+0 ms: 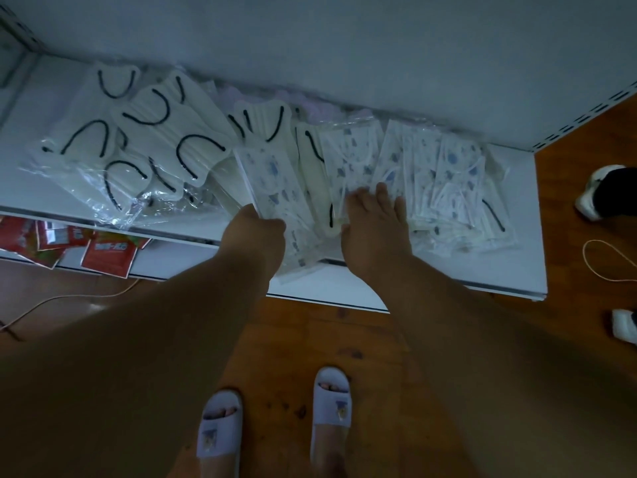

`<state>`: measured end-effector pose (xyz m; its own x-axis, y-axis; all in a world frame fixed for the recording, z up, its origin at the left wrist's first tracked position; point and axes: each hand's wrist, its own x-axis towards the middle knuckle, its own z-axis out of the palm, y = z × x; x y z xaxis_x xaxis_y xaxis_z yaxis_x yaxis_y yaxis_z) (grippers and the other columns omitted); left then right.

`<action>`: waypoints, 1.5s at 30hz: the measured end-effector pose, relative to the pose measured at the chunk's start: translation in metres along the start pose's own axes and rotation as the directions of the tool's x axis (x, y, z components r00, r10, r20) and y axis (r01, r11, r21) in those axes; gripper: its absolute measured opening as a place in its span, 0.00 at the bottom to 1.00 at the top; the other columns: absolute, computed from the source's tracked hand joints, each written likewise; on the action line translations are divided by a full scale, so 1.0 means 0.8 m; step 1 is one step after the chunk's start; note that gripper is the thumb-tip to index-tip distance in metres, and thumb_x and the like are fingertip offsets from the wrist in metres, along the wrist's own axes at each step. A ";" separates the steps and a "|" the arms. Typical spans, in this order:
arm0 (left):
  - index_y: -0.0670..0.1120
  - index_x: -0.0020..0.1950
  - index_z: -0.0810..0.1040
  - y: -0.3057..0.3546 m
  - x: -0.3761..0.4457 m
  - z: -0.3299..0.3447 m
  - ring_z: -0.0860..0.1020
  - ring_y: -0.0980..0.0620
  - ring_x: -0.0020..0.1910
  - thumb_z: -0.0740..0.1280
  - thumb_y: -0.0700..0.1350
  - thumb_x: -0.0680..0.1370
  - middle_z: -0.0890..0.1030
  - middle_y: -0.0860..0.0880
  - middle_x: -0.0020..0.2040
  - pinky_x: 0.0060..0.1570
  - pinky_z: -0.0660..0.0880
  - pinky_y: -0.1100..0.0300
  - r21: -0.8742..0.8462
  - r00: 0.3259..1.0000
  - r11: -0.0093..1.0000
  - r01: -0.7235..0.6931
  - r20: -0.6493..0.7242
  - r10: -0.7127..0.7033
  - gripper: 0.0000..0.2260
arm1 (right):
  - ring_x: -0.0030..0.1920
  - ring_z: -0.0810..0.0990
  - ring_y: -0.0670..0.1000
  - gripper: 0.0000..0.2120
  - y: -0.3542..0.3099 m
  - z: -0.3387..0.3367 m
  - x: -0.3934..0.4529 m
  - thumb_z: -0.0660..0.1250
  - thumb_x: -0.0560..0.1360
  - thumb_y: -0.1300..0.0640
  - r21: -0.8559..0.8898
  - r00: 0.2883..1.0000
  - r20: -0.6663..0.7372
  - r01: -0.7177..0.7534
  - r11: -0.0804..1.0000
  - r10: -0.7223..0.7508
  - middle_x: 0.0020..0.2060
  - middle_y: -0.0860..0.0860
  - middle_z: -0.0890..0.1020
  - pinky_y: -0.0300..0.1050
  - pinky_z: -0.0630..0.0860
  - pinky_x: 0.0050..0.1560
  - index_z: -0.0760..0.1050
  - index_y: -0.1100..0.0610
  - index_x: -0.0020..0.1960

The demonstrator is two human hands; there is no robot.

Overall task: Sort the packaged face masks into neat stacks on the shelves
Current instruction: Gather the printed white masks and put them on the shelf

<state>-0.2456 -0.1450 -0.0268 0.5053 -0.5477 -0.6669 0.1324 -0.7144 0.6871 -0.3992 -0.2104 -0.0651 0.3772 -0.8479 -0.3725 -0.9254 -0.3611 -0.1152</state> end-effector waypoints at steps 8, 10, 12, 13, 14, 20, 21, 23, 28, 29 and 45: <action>0.47 0.66 0.74 0.000 -0.004 -0.001 0.75 0.52 0.38 0.63 0.42 0.81 0.77 0.48 0.45 0.31 0.68 0.62 0.023 0.999 1.000 0.012 0.033 -0.013 0.13 | 0.78 0.56 0.53 0.18 -0.012 -0.022 -0.019 0.53 0.84 0.62 0.508 0.972 -0.218 0.035 0.860 0.089 0.73 0.55 0.70 0.49 0.46 0.79 0.70 0.60 0.72; 0.48 0.66 0.74 0.001 -0.005 0.000 0.76 0.50 0.40 0.63 0.45 0.82 0.78 0.47 0.46 0.34 0.71 0.61 0.014 0.999 1.000 0.011 0.032 -0.012 0.13 | 0.73 0.67 0.52 0.16 -0.020 -0.029 -0.026 0.54 0.83 0.62 0.620 0.967 -0.238 0.077 0.781 0.094 0.67 0.56 0.76 0.40 0.58 0.74 0.75 0.60 0.66; 0.48 0.65 0.75 0.004 -0.010 -0.002 0.79 0.48 0.44 0.64 0.57 0.80 0.80 0.46 0.49 0.45 0.77 0.56 -0.048 0.997 0.997 0.060 0.052 -0.057 0.18 | 0.61 0.75 0.46 0.14 -0.028 -0.032 -0.031 0.57 0.83 0.60 0.716 0.972 -0.219 0.098 0.691 0.089 0.61 0.53 0.80 0.29 0.64 0.62 0.78 0.59 0.63; 0.48 0.66 0.76 0.007 -0.012 -0.003 0.81 0.45 0.48 0.64 0.63 0.78 0.82 0.45 0.53 0.51 0.79 0.51 -0.134 0.991 0.985 0.107 0.088 -0.096 0.24 | 0.59 0.76 0.45 0.14 -0.032 -0.032 -0.034 0.58 0.83 0.60 0.741 0.980 -0.192 0.106 0.663 0.058 0.60 0.52 0.81 0.29 0.65 0.59 0.79 0.58 0.63; 0.49 0.66 0.77 0.009 -0.013 -0.005 0.83 0.43 0.52 0.65 0.67 0.74 0.83 0.45 0.56 0.55 0.79 0.47 -0.230 0.982 0.959 0.164 0.132 -0.136 0.29 | 0.58 0.77 0.46 0.14 -0.035 -0.030 -0.038 0.59 0.82 0.59 0.748 0.986 -0.165 0.123 0.652 0.002 0.59 0.51 0.82 0.32 0.68 0.59 0.80 0.58 0.63; 0.46 0.63 0.77 0.018 -0.018 0.008 0.70 0.51 0.29 0.66 0.40 0.79 0.73 0.47 0.34 0.22 0.67 0.67 -0.087 0.991 0.994 0.064 0.121 -0.053 0.13 | 0.61 0.76 0.55 0.10 -0.016 -0.022 -0.047 0.60 0.81 0.59 0.694 0.963 -0.262 0.142 0.706 0.064 0.58 0.56 0.79 0.45 0.73 0.60 0.79 0.59 0.54; 0.46 0.63 0.77 0.018 -0.018 0.011 0.67 0.52 0.27 0.65 0.40 0.80 0.70 0.49 0.32 0.20 0.63 0.69 -0.074 0.990 0.995 0.065 0.131 -0.054 0.12 | 0.69 0.70 0.58 0.10 -0.004 -0.023 -0.038 0.60 0.82 0.56 0.597 0.951 -0.278 0.063 0.800 0.132 0.65 0.58 0.74 0.46 0.68 0.66 0.79 0.56 0.57; 0.46 0.63 0.77 0.021 -0.022 0.016 0.65 0.54 0.25 0.64 0.40 0.80 0.68 0.50 0.31 0.18 0.61 0.70 -0.017 0.988 0.998 0.057 0.148 -0.054 0.12 | 0.79 0.48 0.61 0.18 0.026 -0.025 -0.021 0.56 0.82 0.46 0.308 0.962 -0.112 -0.204 0.929 0.249 0.79 0.60 0.52 0.53 0.50 0.77 0.70 0.45 0.70; 0.45 0.65 0.76 0.023 -0.023 0.032 0.68 0.54 0.30 0.64 0.41 0.81 0.69 0.50 0.34 0.20 0.66 0.68 0.078 0.988 0.997 0.008 0.151 -0.019 0.13 | 0.79 0.48 0.59 0.24 0.063 -0.017 -0.008 0.50 0.83 0.47 0.064 0.970 0.057 -0.238 0.969 0.235 0.80 0.58 0.50 0.58 0.43 0.79 0.57 0.46 0.79; 0.45 0.65 0.76 0.022 -0.022 0.034 0.69 0.53 0.32 0.65 0.41 0.81 0.71 0.50 0.36 0.25 0.68 0.65 0.084 0.989 0.996 0.007 0.144 -0.019 0.13 | 0.79 0.52 0.57 0.24 0.060 -0.018 -0.010 0.50 0.83 0.49 0.085 0.978 0.001 -0.207 0.975 0.207 0.79 0.57 0.55 0.56 0.45 0.79 0.58 0.51 0.79; 0.48 0.63 0.76 0.013 -0.010 0.056 0.73 0.50 0.39 0.66 0.43 0.80 0.74 0.49 0.40 0.41 0.71 0.56 0.108 0.994 0.994 -0.030 0.105 0.018 0.12 | 0.59 0.75 0.58 0.17 0.071 -0.022 -0.012 0.66 0.77 0.59 0.275 0.910 -0.235 -0.276 0.921 0.343 0.58 0.56 0.77 0.52 0.74 0.58 0.71 0.56 0.64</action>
<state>-0.2863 -0.1676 -0.0275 0.4152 -0.6034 -0.6808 0.0241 -0.7408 0.6713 -0.4545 -0.2294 -0.0514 0.0346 -0.9862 -0.1617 -0.9666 0.0081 -0.2563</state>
